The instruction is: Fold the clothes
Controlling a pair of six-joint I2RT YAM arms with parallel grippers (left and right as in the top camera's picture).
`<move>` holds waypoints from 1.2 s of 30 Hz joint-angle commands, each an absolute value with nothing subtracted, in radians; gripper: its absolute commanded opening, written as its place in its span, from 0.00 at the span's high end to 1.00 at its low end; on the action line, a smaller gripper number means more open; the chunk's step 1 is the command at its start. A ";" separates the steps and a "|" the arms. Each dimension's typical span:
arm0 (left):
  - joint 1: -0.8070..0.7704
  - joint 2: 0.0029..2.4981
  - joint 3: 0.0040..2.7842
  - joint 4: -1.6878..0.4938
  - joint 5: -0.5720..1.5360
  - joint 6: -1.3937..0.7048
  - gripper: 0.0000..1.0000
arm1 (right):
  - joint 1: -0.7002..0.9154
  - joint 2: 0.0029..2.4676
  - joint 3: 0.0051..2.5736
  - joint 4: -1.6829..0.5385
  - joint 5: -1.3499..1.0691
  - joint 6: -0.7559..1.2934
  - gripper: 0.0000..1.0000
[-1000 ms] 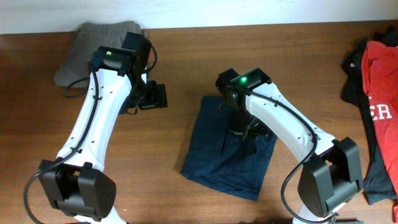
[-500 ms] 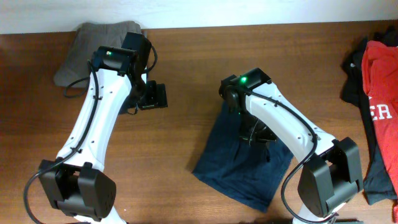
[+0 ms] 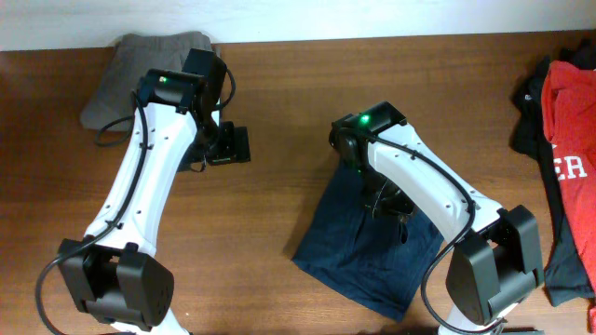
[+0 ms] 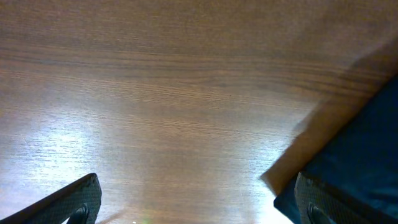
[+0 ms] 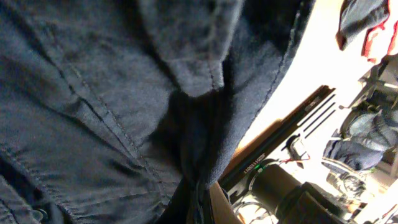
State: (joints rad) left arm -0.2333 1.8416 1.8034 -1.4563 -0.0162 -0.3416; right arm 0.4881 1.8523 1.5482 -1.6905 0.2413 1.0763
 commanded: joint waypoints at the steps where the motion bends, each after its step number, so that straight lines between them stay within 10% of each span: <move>1: -0.233 1.837 1.820 -1.468 -0.036 -0.319 0.01 | 0.496 1.824 1.530 -1.699 0.256 1.191 0.96; 33: -0.233 1.837 1.820 -1.475 -0.053 -0.319 0.01 | 0.391 1.779 1.107 -1.522 0.102 1.464 0.79; 36: -0.233 1.837 1.820 -1.475 -0.053 -0.319 0.01 | 0.391 1.779 1.102 -1.496 0.113 1.447 0.61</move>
State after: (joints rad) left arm -0.2333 1.8416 1.8034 -1.4734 -0.0422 -0.3321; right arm 0.3931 1.8053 1.1088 -1.5074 0.1059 1.4315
